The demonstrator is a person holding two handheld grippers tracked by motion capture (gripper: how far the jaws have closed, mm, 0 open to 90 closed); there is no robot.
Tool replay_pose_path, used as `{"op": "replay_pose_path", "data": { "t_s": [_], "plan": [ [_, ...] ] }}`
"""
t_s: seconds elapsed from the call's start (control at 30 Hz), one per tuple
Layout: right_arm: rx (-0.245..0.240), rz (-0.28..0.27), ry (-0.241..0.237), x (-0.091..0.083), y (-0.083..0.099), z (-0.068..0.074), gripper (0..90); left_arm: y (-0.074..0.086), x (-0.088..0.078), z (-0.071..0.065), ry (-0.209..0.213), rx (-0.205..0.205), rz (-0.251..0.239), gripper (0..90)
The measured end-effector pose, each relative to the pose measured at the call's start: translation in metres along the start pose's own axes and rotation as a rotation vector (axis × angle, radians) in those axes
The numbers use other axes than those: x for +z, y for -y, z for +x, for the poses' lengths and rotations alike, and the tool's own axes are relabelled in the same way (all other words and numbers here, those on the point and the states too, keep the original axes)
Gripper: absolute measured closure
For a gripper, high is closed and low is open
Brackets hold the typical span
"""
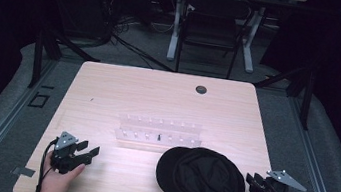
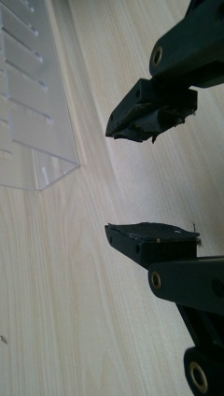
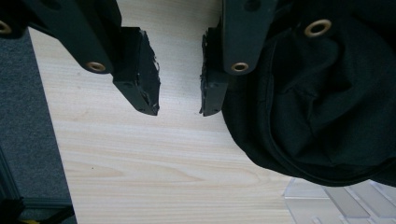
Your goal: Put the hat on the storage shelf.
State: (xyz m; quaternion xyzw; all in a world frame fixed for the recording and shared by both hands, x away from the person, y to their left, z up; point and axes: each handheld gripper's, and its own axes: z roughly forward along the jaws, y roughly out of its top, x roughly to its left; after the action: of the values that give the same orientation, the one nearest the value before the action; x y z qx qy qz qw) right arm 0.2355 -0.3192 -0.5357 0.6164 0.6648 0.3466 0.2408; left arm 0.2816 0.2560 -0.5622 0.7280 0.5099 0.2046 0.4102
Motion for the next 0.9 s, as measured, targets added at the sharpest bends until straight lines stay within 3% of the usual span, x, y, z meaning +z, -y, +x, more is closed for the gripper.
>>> {"op": "replay_pose_path", "data": {
  "t_s": [0.07, 0.3, 0.37, 0.53, 0.67, 0.9],
  "plan": [
    [0.008, 0.015, -0.018, 0.001, -0.001, 0.000, 63.7, 0.000, 0.001, -0.001, -0.003, 0.006, 0.003, 46.8],
    [-0.023, 0.057, 0.006, 0.000, -0.007, 0.003, 58.8, 0.001, 0.002, -0.003, -0.001, 0.010, 0.031, 46.9],
    [-0.018, 0.071, -0.010, -0.001, -0.010, 0.003, 58.6, 0.001, 0.002, -0.003, 0.002, 0.003, 0.031, 46.9],
    [-0.073, 0.145, -0.024, -0.008, -0.022, 0.008, 66.9, 0.001, 0.001, -0.005, 0.005, 0.004, 0.029, 47.0],
    [-0.046, 0.189, -0.074, -0.012, -0.032, 0.009, 70.9, 0.000, 0.001, -0.006, 0.012, 0.008, 0.027, 46.9],
    [-0.045, 0.238, -0.091, -0.014, -0.045, 0.014, 71.4, 0.000, 0.001, -0.008, 0.017, 0.012, 0.030, 46.9]
  ]
}}
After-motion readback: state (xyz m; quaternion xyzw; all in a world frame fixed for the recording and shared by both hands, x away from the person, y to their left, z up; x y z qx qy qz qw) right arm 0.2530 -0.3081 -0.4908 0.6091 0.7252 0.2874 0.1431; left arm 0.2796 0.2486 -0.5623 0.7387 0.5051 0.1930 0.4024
